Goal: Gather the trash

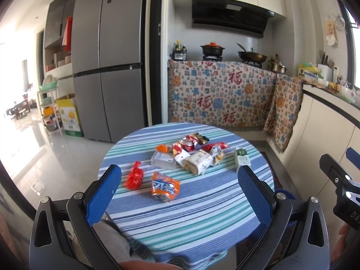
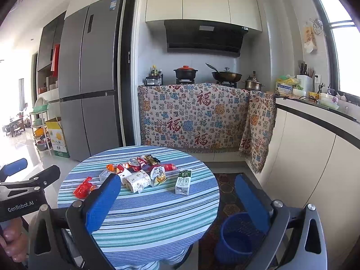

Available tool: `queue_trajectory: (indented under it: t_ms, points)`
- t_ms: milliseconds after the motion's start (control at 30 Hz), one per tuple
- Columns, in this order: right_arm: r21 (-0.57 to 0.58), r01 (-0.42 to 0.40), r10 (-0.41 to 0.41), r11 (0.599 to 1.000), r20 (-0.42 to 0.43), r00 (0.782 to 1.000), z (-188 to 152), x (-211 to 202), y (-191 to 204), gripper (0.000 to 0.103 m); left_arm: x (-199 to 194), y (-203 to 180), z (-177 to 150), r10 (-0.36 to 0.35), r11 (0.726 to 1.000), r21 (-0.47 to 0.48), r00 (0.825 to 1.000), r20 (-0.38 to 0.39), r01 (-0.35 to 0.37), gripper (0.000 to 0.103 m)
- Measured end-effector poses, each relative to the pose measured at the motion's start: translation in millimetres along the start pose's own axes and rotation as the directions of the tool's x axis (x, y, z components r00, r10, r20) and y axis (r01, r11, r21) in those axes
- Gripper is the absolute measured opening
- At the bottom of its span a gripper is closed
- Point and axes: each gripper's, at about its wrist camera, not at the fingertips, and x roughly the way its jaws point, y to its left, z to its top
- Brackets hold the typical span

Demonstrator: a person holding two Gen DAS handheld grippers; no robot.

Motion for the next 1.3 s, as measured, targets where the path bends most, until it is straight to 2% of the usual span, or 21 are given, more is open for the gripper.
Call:
queue_trajectory:
  t_ms: [533, 700, 1100, 1300]
  points:
    - [0.012, 0.004, -0.004, 1.000, -0.011, 1.000, -5.5, 9.3, -4.2, 0.103, 9.4, -6.0, -4.9, 0.005, 1.000, 0.006, 0.999, -0.033, -0.005, 0.103]
    - [0.016, -0.004, 0.004, 1.000, -0.017, 1.000, -8.7, 19.9, -5.7, 0.103, 22.3, -3.2, -10.0, -0.018, 1.000, -0.015, 0.998, -0.061, 0.017, 0.103]
    - [-0.004, -0.067, 0.066, 0.998, -0.053, 0.996, -24.9, 70.2, 3.0, 0.103, 81.2, 11.7, -46.4, -0.069, 0.997, -0.041, 0.983, -0.172, 0.062, 0.103]
    - [-0.014, -0.062, 0.060, 0.998, -0.134, 0.989, -46.4, 113.8, -4.2, 0.103, 121.1, 33.7, -59.3, -0.028, 0.998, -0.063, 0.967, -0.251, 0.013, 0.102]
